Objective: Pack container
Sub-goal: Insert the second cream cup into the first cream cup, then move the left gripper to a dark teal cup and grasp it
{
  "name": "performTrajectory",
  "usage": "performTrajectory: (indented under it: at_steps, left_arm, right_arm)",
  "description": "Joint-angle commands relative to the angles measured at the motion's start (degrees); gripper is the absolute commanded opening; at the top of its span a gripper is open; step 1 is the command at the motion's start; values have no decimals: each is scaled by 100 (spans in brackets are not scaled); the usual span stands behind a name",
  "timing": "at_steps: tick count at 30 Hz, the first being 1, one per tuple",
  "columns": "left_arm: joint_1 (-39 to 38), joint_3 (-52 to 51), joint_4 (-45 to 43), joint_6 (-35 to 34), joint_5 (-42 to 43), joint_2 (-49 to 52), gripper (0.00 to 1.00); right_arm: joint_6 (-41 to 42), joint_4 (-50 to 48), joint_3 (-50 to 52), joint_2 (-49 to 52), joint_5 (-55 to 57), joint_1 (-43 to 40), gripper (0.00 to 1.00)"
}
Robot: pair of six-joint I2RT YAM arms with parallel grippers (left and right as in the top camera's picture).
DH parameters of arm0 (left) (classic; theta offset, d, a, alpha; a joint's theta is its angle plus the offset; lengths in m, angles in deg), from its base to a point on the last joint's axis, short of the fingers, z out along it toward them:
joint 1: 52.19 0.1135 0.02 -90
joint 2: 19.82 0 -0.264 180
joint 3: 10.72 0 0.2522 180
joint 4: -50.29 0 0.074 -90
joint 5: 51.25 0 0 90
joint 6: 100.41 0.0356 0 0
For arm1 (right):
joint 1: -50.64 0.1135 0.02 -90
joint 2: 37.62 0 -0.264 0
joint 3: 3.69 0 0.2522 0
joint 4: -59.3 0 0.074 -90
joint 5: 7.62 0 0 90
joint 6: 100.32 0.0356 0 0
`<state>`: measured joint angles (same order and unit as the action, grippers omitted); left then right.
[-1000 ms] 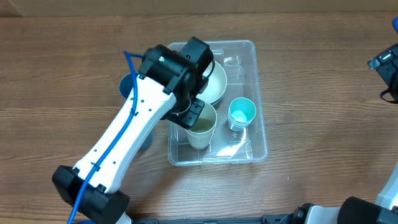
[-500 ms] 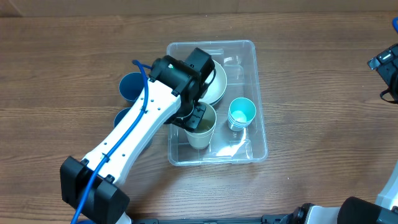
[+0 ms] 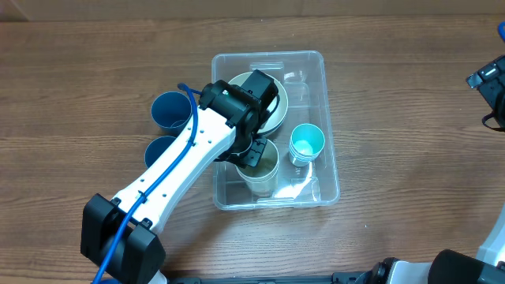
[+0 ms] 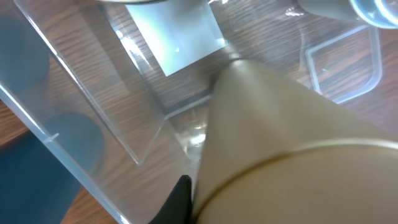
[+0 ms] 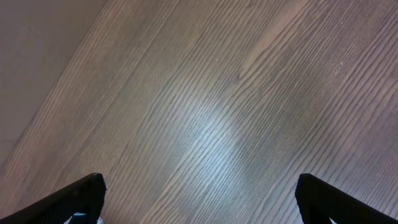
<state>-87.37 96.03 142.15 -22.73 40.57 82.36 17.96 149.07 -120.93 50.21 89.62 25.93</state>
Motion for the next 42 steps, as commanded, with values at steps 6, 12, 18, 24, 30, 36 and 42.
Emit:
performTrajectory:
  at_steps: [6,12,18,24,30,36,42]
  left_arm:
    - [-22,280,-387,-59,76,-68,4]
    - [-22,280,-763,254,-101,-66,6]
    - [-22,280,-1005,461,-345,-66,10]
    - [-22,280,-1154,527,-389,-66,17]
    - [-22,293,-1255,511,-374,-66,56]
    - [-11,1134,-675,323,-374,-68,62]
    - [9,2732,490,140,-739,-68,62]
  right_arm:
    - [7,-24,-22,-4,0,11,100]
    - [7,-24,-22,-4,0,11,100]
    - [7,-24,-22,-4,-2,11,100]
    - [7,-24,-22,-4,-2,11,100]
    - [7,-24,-22,-4,-2,11,100]
    - [7,-24,-22,-4,-2,11,100]
    - [7,-24,-22,-4,-2,11,100]
